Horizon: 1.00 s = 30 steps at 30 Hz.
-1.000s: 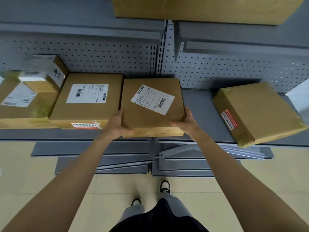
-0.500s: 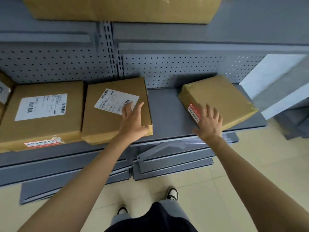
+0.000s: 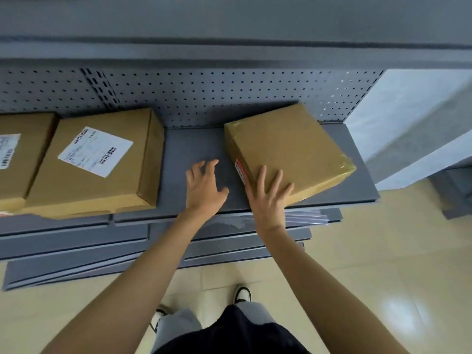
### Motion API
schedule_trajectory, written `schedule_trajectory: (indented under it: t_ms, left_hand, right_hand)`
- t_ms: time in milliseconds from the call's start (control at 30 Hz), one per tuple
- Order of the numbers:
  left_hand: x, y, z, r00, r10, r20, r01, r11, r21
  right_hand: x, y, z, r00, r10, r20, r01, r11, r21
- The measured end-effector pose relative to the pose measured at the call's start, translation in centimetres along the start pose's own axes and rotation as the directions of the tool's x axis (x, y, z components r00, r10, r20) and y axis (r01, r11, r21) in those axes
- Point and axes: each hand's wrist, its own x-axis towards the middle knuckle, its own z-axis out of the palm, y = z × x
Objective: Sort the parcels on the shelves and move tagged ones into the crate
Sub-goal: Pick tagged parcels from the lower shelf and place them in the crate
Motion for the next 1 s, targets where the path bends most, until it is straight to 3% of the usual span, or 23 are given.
schedule_trajectory:
  t_ms: [200,333,433,500,533,600,667,700,733,800,900,1000]
  left_hand:
    - [-2.4,-0.4,0.6,0.997,-0.062,0.050,0.065,0.996,-0.057]
    - [-1.7,-1.1,-0.3,0.994,-0.109,0.013,0.109,0.987,-0.115]
    - [-0.9,0.1,-0.3,0.958,-0.282,0.057,0.278,0.857,-0.433]
    - [-0.9,1.2,-0.4,0.912,-0.377,0.160,0.395,0.708,-0.585]
    - [-1.0,1.5,-0.6,0.888,-0.393,0.237,0.450,0.647,-0.615]
    - [-1.6,1.5,-1.3,0.829,-0.379,0.411,0.558,0.528,-0.640]
    - [-2.5,0.6,-2.5,0.792,-0.321,0.519,0.610,0.388,-0.691]
    - [-2.8,-0.3,-3.3,0.792,-0.278,0.544,0.610,0.316,-0.726]
    - [-3.2,-1.2,-3.9,0.798,-0.227,0.559,0.603,0.267,-0.752]
    - [-3.9,-3.1,-5.0,0.807,-0.143,0.573,0.589,0.260,-0.765]
    - [-4.6,-5.3,-6.2,0.826,-0.118,0.551,0.557,0.323,-0.766]
    - [-5.4,-6.5,-7.1,0.854,-0.124,0.506,0.507,0.419,-0.753]
  right_hand:
    - [0.0,2.3,-1.3,0.998,-0.040,-0.043,0.037,0.997,-0.073]
    - [1.0,5.2,-3.6,0.996,-0.078,-0.038,0.084,0.979,0.186]
    - [1.8,7.5,-9.0,0.988,0.065,-0.143,0.000,0.910,0.415]
    - [2.0,9.1,-11.9,0.969,0.205,-0.139,-0.066,0.755,0.653]
    - [1.9,9.9,-12.9,0.959,0.266,-0.099,-0.092,0.620,0.779]
    - [1.7,11.5,-13.9,0.947,0.319,0.025,-0.111,0.254,0.961]
    - [1.0,12.4,-13.5,0.944,0.294,0.148,-0.104,-0.160,0.982]
    - [0.4,12.6,-13.0,0.943,0.262,0.204,-0.120,-0.302,0.946]
    - [-0.2,12.7,-12.3,0.944,0.228,0.240,-0.140,-0.380,0.914]
    - [-1.6,12.4,-10.5,0.954,0.157,0.256,-0.161,-0.454,0.877]
    - [-3.4,11.5,-7.7,0.978,0.045,0.203,-0.144,-0.556,0.819]
    - [-5.0,10.7,-5.4,0.973,-0.037,0.227,-0.211,-0.541,0.814]
